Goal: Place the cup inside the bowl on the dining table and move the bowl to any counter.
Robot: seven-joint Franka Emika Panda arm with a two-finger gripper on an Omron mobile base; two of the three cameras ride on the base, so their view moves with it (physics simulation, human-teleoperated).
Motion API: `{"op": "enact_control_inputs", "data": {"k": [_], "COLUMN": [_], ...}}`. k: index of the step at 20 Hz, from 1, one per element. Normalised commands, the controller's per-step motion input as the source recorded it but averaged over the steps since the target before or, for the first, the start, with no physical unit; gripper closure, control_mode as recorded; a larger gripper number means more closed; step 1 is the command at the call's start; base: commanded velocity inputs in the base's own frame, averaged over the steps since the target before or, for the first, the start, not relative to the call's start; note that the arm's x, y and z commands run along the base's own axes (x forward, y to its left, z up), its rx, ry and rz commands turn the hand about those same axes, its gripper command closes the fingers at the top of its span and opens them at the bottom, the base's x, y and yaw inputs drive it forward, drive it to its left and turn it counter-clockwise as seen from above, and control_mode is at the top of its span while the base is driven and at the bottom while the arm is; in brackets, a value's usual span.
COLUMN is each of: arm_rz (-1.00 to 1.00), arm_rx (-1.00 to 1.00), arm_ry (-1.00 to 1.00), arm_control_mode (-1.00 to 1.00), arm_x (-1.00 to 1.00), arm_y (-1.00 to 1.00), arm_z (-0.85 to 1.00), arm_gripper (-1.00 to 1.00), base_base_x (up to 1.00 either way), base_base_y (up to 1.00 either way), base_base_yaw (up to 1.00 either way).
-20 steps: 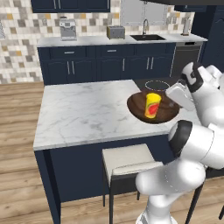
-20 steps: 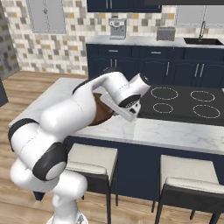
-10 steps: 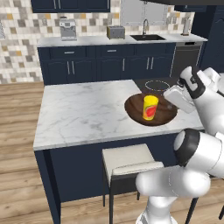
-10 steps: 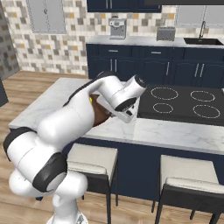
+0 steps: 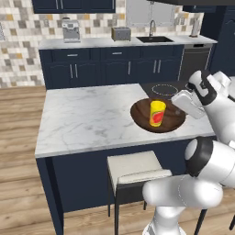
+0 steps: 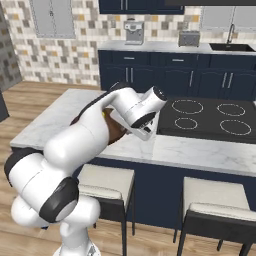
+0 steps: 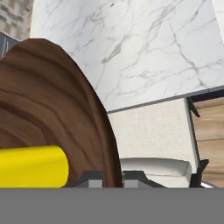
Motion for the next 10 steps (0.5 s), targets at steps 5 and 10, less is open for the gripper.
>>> {"op": "enact_control_inputs", "data": {"k": [5,10], "arm_rz": [0.00,0.00], "arm_rx": [0.00,0.00], "arm_ry": [0.00,0.00], "arm_control_mode": [1.00,1.00], "arm_x": [0.00,0.00], "arm_y": [0.00,0.00], "arm_z": [0.00,0.00], "arm_gripper": [1.00,1.00], "base_base_x": [-0.13,-0.20], "base_base_y": [0.68,0.78], "base_base_yaw": [-0.02,0.00]}}
